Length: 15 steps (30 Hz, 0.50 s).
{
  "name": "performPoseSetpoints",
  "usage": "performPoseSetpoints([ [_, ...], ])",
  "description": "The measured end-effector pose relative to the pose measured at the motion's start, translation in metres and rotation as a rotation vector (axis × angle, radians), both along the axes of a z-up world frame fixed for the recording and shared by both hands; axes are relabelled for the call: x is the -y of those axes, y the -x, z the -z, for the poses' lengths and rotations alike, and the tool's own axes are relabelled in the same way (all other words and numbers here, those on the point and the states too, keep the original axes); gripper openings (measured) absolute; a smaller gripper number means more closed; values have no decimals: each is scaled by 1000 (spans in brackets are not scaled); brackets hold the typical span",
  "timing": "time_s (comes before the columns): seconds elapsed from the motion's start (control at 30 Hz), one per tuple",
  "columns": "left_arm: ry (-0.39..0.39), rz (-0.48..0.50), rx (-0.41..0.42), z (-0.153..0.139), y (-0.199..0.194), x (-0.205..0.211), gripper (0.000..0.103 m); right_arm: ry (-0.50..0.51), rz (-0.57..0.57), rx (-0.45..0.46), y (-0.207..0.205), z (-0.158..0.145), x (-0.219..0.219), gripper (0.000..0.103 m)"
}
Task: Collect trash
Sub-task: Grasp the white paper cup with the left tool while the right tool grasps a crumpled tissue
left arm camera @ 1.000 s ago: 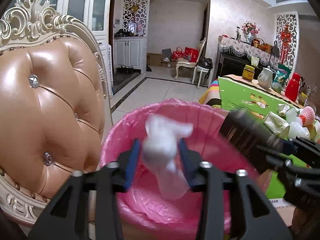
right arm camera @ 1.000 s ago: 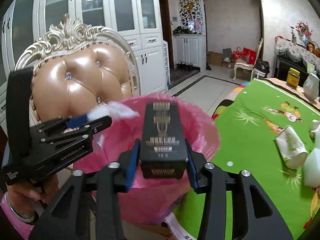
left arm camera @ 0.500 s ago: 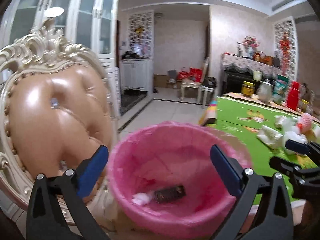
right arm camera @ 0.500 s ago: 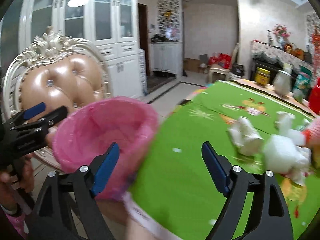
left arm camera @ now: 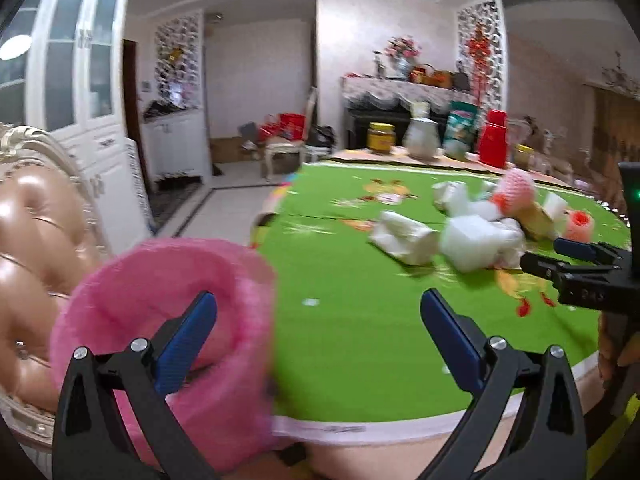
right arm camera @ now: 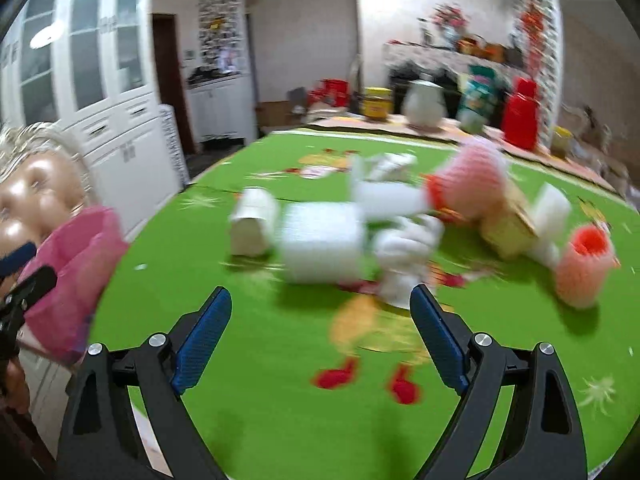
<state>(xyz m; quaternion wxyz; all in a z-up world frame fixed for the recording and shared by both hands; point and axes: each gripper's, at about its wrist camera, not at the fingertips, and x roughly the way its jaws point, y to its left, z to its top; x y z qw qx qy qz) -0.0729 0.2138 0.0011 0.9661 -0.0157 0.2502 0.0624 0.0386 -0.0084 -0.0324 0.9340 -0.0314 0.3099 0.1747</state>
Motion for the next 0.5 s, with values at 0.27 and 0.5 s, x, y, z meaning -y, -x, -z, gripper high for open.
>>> performPoseSetpoints([
  [0.27, 90, 74, -98, 11, -63, 46, 98, 17, 105, -43, -18, 12, 45, 85],
  [0.5, 140, -12, -153, 28, -111, 50, 98, 81, 129, -103, -63, 26, 40, 85],
])
